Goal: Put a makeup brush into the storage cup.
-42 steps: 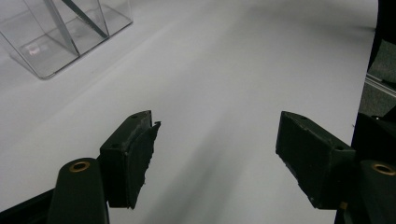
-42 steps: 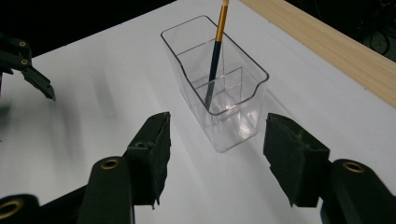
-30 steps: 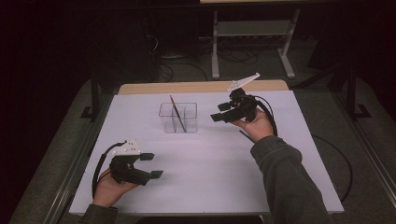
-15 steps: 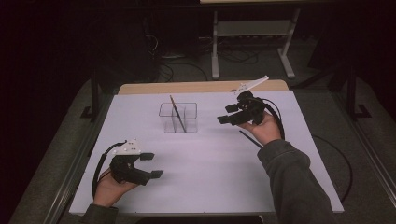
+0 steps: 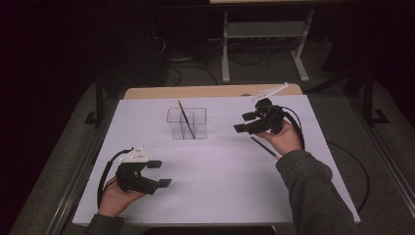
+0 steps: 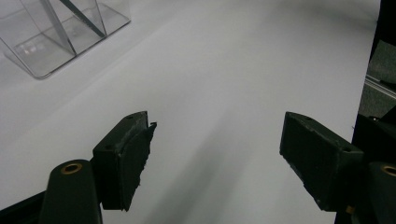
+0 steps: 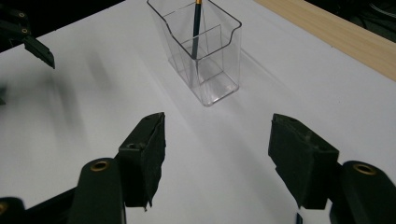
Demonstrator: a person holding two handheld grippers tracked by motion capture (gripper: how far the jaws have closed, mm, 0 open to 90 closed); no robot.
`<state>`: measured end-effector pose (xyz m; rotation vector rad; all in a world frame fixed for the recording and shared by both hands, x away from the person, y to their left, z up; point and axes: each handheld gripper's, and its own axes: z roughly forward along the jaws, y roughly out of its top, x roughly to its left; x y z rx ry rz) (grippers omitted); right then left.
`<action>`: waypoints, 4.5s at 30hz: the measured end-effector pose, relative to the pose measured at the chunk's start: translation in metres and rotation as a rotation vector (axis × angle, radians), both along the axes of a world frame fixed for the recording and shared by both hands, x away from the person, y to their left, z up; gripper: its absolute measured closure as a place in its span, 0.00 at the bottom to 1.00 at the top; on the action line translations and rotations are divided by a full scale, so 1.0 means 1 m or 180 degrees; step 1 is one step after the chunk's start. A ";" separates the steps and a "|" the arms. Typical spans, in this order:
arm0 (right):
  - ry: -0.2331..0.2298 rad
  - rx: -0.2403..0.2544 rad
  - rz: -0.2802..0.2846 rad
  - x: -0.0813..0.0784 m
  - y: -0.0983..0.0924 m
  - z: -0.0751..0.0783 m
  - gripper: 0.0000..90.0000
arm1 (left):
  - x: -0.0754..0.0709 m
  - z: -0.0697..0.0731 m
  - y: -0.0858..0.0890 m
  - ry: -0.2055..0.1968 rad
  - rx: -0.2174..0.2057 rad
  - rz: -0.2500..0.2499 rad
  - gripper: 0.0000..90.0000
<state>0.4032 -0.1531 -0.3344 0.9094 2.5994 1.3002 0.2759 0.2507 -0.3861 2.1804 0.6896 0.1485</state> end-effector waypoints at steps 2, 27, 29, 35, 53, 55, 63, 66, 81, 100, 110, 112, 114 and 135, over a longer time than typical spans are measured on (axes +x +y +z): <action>0.0001 -0.0003 -0.0009 -0.001 -0.003 0.000 0.39 | 0.000 0.001 0.000 0.0000 -0.0002 -0.0002 0.27; 0.0073 -0.0124 -0.0180 -0.016 -0.031 -0.004 0.39 | -0.002 0.002 0.000 -0.0039 0.0028 0.0012 0.26; 0.0072 -0.0146 -0.0192 -0.017 -0.034 -0.004 0.39 | -0.002 0.002 -0.001 -0.0028 0.0027 0.0018 0.26; 0.0114 -0.0135 -0.0264 -0.021 -0.044 -0.003 0.39 | -0.002 0.002 0.000 -0.0035 0.0032 0.0028 0.26; 0.0168 -0.0195 -0.0381 -0.032 -0.062 -0.014 0.40 | -0.002 0.002 0.000 -0.0020 -0.0016 0.0089 0.25; 0.0164 -0.0200 -0.0388 -0.034 -0.064 -0.017 0.40 | -0.003 0.002 0.000 -0.0024 -0.0016 0.0092 0.25; 0.0209 -0.0217 -0.0446 -0.040 -0.072 -0.025 0.43 | -0.003 0.002 0.000 -0.0027 -0.0003 0.0087 0.25; 0.0252 -0.0244 -0.0472 -0.042 -0.076 -0.031 0.44 | -0.002 0.002 0.000 -0.0031 0.0023 0.0072 0.25; 0.0368 -0.0350 -0.0588 -0.044 -0.090 -0.049 0.48 | -0.002 0.001 0.000 -0.0038 0.0038 0.0080 0.25; 0.0480 -0.0471 -0.0623 -0.040 -0.097 -0.065 0.52 | -0.002 0.001 0.000 -0.0037 0.0040 0.0071 0.25; 0.0507 -0.0522 -0.0627 -0.041 -0.100 -0.073 0.54 | -0.002 0.002 0.000 -0.0041 0.0039 0.0066 0.25; 0.0511 -0.0529 -0.0630 -0.041 -0.100 -0.075 0.55 | -0.001 0.001 0.000 -0.0045 0.0044 0.0059 0.26; 0.0521 -0.0525 -0.0631 -0.041 -0.101 -0.077 0.56 | -0.002 0.001 0.000 -0.0040 0.0042 0.0068 0.25; 0.0643 -0.0754 -0.0570 -0.034 -0.094 -0.091 0.68 | -0.001 0.001 0.000 -0.0032 0.0041 0.0069 0.26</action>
